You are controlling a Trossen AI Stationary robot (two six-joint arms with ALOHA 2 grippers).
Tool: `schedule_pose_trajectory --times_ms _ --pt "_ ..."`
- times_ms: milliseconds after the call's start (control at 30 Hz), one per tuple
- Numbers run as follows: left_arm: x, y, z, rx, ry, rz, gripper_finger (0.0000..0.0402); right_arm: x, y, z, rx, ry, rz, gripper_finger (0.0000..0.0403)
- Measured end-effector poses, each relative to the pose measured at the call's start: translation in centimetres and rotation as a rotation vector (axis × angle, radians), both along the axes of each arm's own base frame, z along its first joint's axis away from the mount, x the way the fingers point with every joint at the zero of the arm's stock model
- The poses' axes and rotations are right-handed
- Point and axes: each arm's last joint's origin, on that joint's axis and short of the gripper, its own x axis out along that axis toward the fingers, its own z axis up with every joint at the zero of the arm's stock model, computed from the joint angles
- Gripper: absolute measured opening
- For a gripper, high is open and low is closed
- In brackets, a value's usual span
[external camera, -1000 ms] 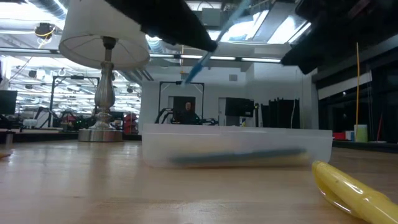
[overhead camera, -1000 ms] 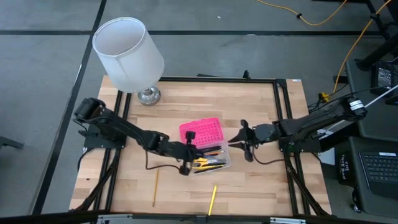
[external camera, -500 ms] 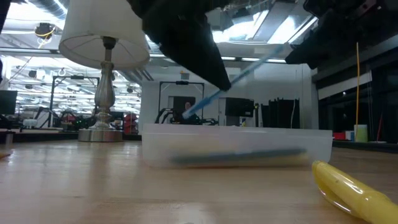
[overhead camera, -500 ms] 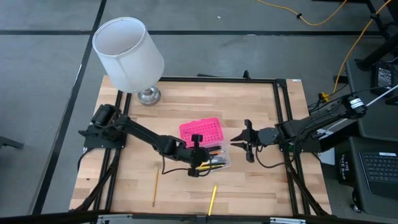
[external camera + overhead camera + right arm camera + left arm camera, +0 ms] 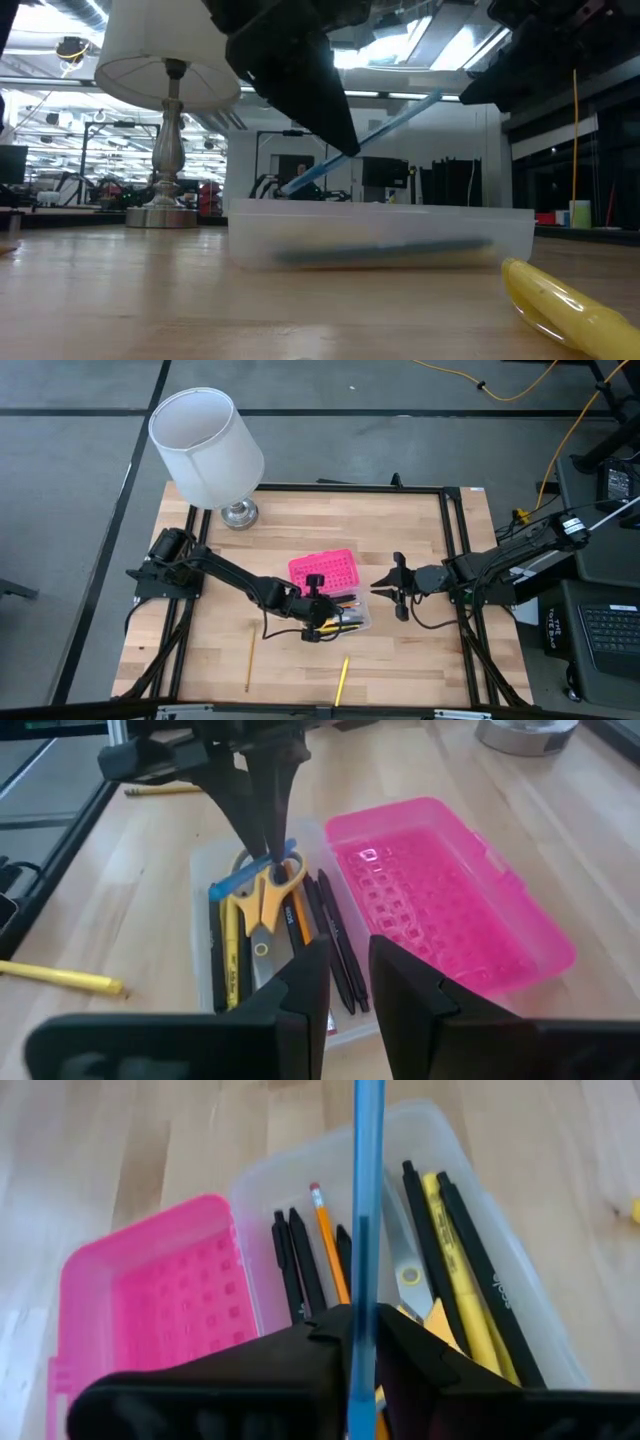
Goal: Pick & place school supplies into a supply box
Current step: Put the light blue pen into the pink supply box, then put the yellow pencil into the pink supply box
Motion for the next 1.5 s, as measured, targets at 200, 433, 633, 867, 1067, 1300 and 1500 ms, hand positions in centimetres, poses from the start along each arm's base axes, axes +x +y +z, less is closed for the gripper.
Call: schedule_pose_trajectory --times_ms 200,433,633,867,1067,1300,1500 --pt "0.0 0.1 0.0 -0.004 0.005 0.010 0.0044 0.0 0.0 0.0 0.007 0.000 -0.004 0.0078" --pt "-0.1 0.0 -0.1 0.014 0.010 -0.010 0.0045 0.1 0.0 -0.2 0.004 0.009 -0.004 0.0078" --pt "-0.7 -0.4 0.6 0.050 0.022 -0.056 0.0045 0.5 0.2 -0.8 -0.007 0.039 -0.004 0.0078" --pt "-2.5 -1.4 1.9 0.002 0.057 -0.003 0.0045 1.3 0.5 -1.1 0.007 0.008 0.006 0.0078" --pt "-4.4 -2.7 1.8 -0.066 0.137 0.096 0.0045 1.8 0.8 -0.1 0.013 -0.101 0.077 0.0078" --pt "-6.7 -3.5 1.3 -0.318 0.319 0.403 0.0045 2.5 1.0 3.0 -0.157 -0.429 0.149 0.0078" --pt "-8.0 -3.9 1.0 -0.512 0.442 0.709 0.0045 2.5 1.0 4.4 -0.361 -0.577 0.177 0.0078"
